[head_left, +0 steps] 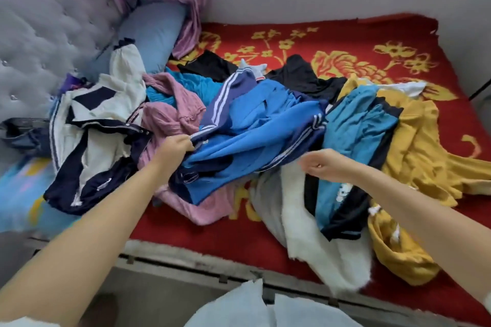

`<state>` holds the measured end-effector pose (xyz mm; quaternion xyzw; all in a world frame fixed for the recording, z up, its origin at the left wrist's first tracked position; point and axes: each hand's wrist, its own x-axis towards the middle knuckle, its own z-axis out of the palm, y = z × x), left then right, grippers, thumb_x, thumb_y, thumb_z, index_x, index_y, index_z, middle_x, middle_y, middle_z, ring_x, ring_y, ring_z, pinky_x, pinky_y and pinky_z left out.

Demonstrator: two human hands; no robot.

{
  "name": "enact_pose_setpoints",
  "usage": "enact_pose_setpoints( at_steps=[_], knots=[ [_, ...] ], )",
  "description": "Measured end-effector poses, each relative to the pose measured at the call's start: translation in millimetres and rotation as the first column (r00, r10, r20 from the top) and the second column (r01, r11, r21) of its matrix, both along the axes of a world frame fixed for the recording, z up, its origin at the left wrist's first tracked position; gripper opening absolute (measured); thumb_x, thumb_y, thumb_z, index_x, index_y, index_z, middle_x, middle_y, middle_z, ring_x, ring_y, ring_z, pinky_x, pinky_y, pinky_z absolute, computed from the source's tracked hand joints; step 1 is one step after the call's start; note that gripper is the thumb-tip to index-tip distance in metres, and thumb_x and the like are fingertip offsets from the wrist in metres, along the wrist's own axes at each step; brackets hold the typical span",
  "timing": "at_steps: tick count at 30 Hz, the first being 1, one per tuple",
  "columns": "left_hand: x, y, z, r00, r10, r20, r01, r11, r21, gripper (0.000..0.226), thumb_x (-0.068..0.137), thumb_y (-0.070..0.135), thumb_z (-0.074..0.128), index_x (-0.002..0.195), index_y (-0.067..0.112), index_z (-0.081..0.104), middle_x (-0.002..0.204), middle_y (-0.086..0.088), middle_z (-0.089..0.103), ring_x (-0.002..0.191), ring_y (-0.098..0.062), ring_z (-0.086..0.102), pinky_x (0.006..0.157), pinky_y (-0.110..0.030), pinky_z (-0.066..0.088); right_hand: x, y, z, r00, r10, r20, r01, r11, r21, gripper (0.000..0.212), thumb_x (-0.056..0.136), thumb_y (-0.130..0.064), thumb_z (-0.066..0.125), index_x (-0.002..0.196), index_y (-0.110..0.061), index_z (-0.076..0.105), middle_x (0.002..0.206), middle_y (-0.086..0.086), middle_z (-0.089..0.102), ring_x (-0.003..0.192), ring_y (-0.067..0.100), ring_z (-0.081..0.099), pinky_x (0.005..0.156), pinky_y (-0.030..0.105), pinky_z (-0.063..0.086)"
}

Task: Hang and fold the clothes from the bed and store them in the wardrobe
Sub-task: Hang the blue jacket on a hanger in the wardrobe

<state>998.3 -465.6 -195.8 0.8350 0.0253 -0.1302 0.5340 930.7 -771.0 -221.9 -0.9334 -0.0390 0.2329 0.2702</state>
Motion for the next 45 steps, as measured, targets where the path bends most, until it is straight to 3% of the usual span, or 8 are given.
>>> enact_pose_setpoints(
  at_steps=[8,16,20,27,30,33,40,45],
  knots=[
    [-83,105,130,0.979,-0.123,0.165,0.051,0.922,0.385,0.029,0.057,0.034,0.065,0.075,0.012,0.062,0.056,0.011,0.052,0.052,0.000,0.046,0.052,-0.012,0.033,84,211,45,0.628,0.414,0.659,-0.554,0.833,0.005,0.062,0.067,-0.021,0.065,0.124,0.000,0.055,0.121,0.021,0.058,0.110,0.042,0.055,0.090,0.052,0.044],
    [-194,206,164,0.916,0.319,0.242,-0.401,0.722,0.564,0.020,0.062,0.017,0.068,0.079,0.018,0.057,0.070,0.003,0.053,0.070,-0.011,0.050,0.054,-0.008,0.034,41,356,140,0.735,0.246,0.632,-0.574,0.722,0.387,0.031,0.083,0.006,0.048,0.107,-0.004,0.065,0.096,0.017,0.065,0.091,0.021,0.058,0.073,0.028,0.037],
    [-291,258,162,0.627,0.579,0.520,-0.762,0.318,0.564,0.012,0.080,-0.005,0.058,0.084,0.005,0.062,0.078,-0.002,0.053,0.076,-0.017,0.047,0.051,-0.019,0.030,-17,405,206,0.731,0.332,0.596,-0.680,0.428,0.596,0.030,0.081,0.008,0.052,0.095,-0.011,0.069,0.064,-0.014,0.062,0.056,-0.013,0.050,0.060,0.006,0.036],
    [-467,308,163,0.096,0.703,0.704,-0.873,-0.280,0.399,0.016,0.081,0.008,0.058,0.096,0.005,0.062,0.102,-0.015,0.055,0.095,-0.033,0.053,0.072,-0.030,0.036,-160,493,228,0.642,0.663,0.385,-0.663,0.229,0.713,0.034,0.084,0.002,0.055,0.067,-0.027,0.063,0.051,-0.016,0.060,0.059,0.004,0.055,0.069,0.021,0.045],
    [-553,328,162,0.190,0.673,0.715,-0.670,-0.443,0.596,0.020,0.081,0.009,0.060,0.099,0.000,0.058,0.105,-0.021,0.051,0.100,-0.038,0.048,0.071,-0.044,0.039,-233,533,221,0.649,0.736,0.190,-0.521,0.249,0.817,0.024,0.084,0.001,0.056,0.069,-0.016,0.063,0.047,-0.010,0.061,0.047,0.004,0.056,0.058,0.019,0.048],
    [-625,352,156,0.215,0.720,0.660,-0.544,-0.473,0.693,0.013,0.084,0.005,0.055,0.096,-0.001,0.055,0.101,-0.020,0.051,0.096,-0.038,0.049,0.064,-0.041,0.034,-292,564,212,0.556,0.830,0.040,-0.405,0.228,0.886,0.021,0.087,-0.006,0.057,0.067,-0.008,0.060,0.048,-0.002,0.062,0.043,0.008,0.057,0.049,0.016,0.047],
    [-719,404,166,-0.266,0.743,0.614,-0.908,-0.407,0.099,0.028,0.076,-0.010,0.054,0.066,0.015,0.056,0.066,0.000,0.057,0.071,-0.021,0.051,0.059,-0.025,0.038,-367,649,207,0.485,0.868,-0.109,-0.239,0.252,0.938,0.024,0.090,-0.012,0.051,0.068,-0.004,0.058,0.052,0.002,0.064,0.047,0.011,0.059,0.049,0.016,0.049],
    [-775,451,188,-0.277,0.812,0.514,-0.941,-0.339,0.028,0.037,0.077,-0.013,0.052,0.061,0.019,0.053,0.054,0.007,0.054,0.059,-0.014,0.045,0.053,-0.016,0.035,-421,730,213,0.426,0.903,-0.043,-0.353,0.210,0.912,0.026,0.092,-0.009,0.050,0.067,-0.003,0.056,0.047,0.000,0.061,0.042,0.008,0.057,0.044,0.014,0.046]
  ],
)
